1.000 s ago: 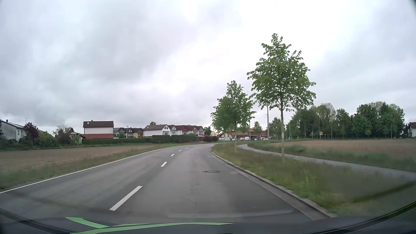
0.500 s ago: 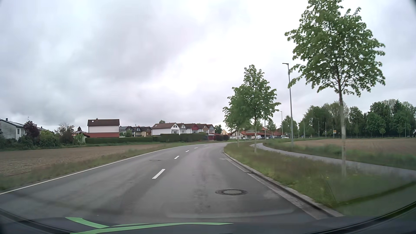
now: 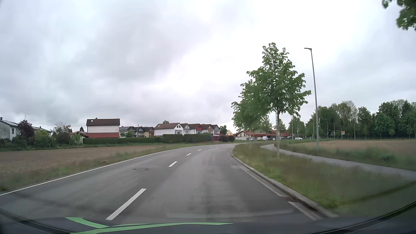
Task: Follow the waypoints while adhering to traffic rules and regulations
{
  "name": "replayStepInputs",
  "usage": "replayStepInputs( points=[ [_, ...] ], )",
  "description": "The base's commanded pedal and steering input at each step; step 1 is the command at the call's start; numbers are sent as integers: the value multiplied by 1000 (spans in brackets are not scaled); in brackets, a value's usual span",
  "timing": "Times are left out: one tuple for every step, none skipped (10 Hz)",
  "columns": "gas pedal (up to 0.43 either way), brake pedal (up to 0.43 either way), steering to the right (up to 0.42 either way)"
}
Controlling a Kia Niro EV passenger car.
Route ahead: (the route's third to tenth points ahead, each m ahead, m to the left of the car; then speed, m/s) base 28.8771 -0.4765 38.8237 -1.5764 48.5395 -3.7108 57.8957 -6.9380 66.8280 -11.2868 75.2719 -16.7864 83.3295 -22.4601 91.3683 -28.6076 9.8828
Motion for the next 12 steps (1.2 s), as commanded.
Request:
replayStepInputs(
  points=[
    [110,0,-6],
    [110,0,-6],
    [110,0,-6],
    [110,0,-4],
    [110,0,-1],
    [110,0,-1],
    [110,0,-1],
    [110,0,-1],
    [110,0,-1],
    [110,0,-1],
    [110,0,0],
    [110,0,0]
  ],
)
